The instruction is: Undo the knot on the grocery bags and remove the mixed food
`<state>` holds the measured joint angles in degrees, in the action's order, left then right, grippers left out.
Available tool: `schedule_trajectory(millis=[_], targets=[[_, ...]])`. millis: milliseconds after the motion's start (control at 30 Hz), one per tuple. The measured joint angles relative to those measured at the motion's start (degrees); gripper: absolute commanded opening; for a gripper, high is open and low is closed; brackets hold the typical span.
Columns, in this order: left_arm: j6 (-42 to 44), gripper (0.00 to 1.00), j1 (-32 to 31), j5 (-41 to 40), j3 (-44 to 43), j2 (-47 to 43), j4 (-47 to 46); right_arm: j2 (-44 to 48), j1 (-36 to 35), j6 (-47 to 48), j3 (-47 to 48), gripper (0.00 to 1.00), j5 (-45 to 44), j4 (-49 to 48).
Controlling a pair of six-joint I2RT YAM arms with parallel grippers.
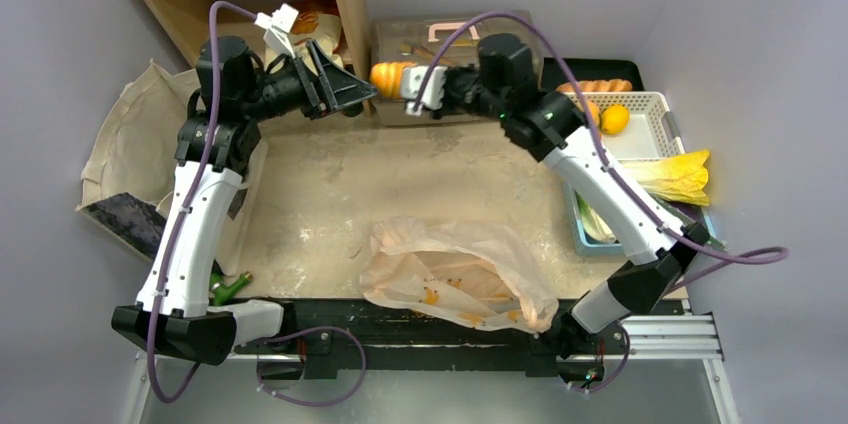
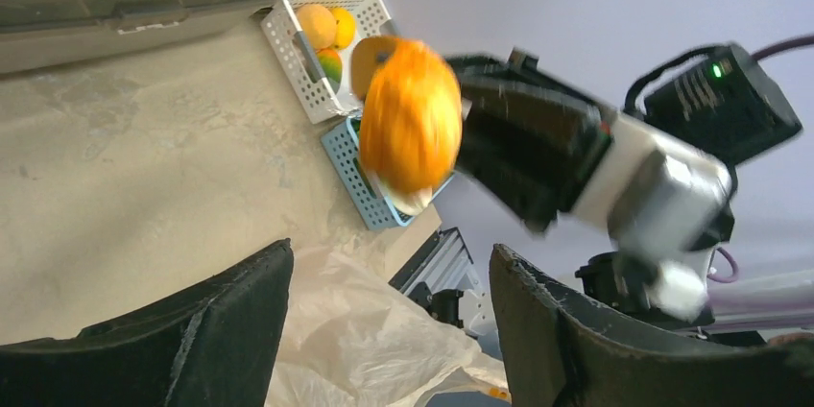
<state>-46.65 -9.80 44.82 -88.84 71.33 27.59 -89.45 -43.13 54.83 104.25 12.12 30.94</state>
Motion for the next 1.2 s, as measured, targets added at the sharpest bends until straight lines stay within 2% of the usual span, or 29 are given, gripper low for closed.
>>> schedule_trajectory(millis=[233, 367, 533, 767, 933, 1200], targets=[[1.3, 0.73, 0.8, 0.0, 0.5, 0.0, 1.4, 0.0, 24.7, 9.1, -1.6, 0.00, 0.8, 2.5], [1.2, 0.73, 0.8, 0.2, 1.2, 0.0, 1.2, -3.3, 34.1, 12.4, -1.7, 0.00, -0.8, 1.8], [1.2, 0.73, 0.8, 0.7, 1.8, -0.1, 1.2, -8.9, 38.4, 12.6, -5.4, 0.00, -2.8, -6.4], [1.3, 0.73, 0.8, 0.8, 3.8, -1.6, 1.3, -18.3, 44.8, 11.9, -4.4, 0.00, -3.8, -15.2], [1.4, 0.73, 0.8, 0.8, 4.4, -2.5, 1.4, -26.3, 47.3, 12.3, 2.4, 0.00, -5.7, -19.7], [3.0, 0.73, 0.8, 0.7, 4.4, -2.8, 3.0, -39.3, 47.3, 12.7, 14.4, 0.00, -6.7, -28.7]])
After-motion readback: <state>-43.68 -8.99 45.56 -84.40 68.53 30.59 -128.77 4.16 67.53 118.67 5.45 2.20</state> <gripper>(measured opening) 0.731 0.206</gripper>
